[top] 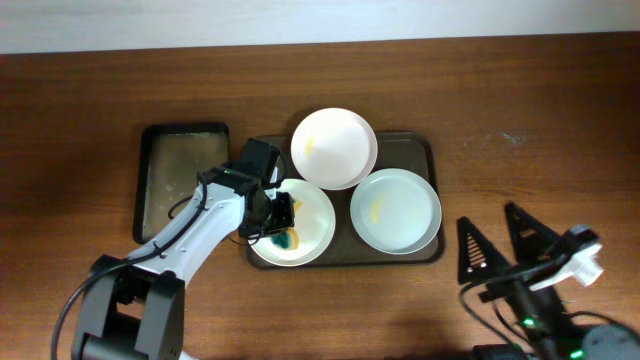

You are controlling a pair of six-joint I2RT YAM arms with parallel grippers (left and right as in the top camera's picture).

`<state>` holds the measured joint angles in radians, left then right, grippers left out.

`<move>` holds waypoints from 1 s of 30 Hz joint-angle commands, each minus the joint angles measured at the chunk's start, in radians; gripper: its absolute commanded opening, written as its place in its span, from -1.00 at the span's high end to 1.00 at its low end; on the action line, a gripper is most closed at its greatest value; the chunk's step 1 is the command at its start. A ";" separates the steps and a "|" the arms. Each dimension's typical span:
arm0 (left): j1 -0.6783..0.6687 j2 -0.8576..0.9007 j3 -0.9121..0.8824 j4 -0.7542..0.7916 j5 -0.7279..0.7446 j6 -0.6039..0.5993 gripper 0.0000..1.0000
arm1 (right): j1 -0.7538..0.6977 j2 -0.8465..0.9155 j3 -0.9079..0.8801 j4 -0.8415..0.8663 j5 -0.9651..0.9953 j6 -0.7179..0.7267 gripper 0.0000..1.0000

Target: Clean dirty plates on tray and stack at the side

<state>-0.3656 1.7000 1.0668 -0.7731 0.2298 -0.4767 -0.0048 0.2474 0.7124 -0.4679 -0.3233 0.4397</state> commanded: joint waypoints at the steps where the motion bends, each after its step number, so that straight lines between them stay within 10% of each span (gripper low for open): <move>1: 0.001 -0.013 0.000 0.003 0.010 -0.009 1.00 | 0.004 0.311 0.372 -0.303 0.045 -0.230 -0.97; 6: 0.001 -0.013 0.000 0.002 0.010 -0.009 1.00 | 0.004 0.628 0.714 -0.562 -0.214 -0.229 -0.97; 14: 0.001 -0.013 0.000 0.003 0.010 -0.009 1.00 | 0.028 0.980 0.754 -0.663 -0.386 -0.307 -0.99; 22: 0.001 -0.013 0.000 0.003 0.010 -0.009 1.00 | 0.281 1.371 0.754 -0.624 -0.164 -0.353 0.21; 30: 0.001 -0.013 0.000 0.003 0.010 -0.009 1.00 | 0.447 1.698 0.754 -0.431 -0.027 -0.244 0.12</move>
<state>-0.3656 1.7000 1.0649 -0.7723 0.2295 -0.4767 0.4038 1.8744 1.4567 -0.9375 -0.4065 0.1692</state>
